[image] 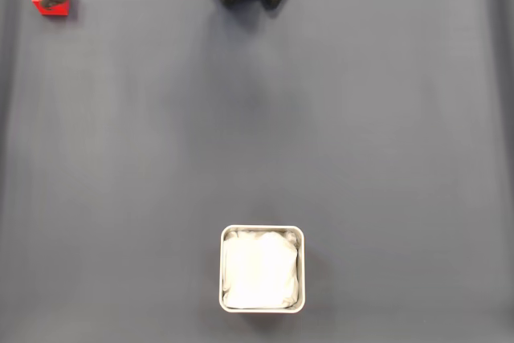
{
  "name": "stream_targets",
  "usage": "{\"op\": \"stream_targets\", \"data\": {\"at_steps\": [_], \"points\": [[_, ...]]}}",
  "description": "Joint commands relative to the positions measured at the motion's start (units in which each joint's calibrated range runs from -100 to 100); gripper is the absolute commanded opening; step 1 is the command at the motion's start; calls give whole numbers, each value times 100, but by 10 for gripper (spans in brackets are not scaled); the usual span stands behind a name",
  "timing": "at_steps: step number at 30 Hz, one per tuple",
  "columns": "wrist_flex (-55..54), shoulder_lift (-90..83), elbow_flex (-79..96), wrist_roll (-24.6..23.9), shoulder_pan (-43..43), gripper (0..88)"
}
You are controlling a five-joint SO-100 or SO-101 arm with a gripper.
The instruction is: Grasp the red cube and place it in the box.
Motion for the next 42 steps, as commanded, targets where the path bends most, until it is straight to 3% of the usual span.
{"op": "stream_targets", "data": {"at_steps": [1, 30, 42], "points": [[-169, 23, -12, -15, 239, 3], [-1103, 655, 736, 127, 1319, 186], [-2308, 854, 1511, 234, 1695, 266]]}}
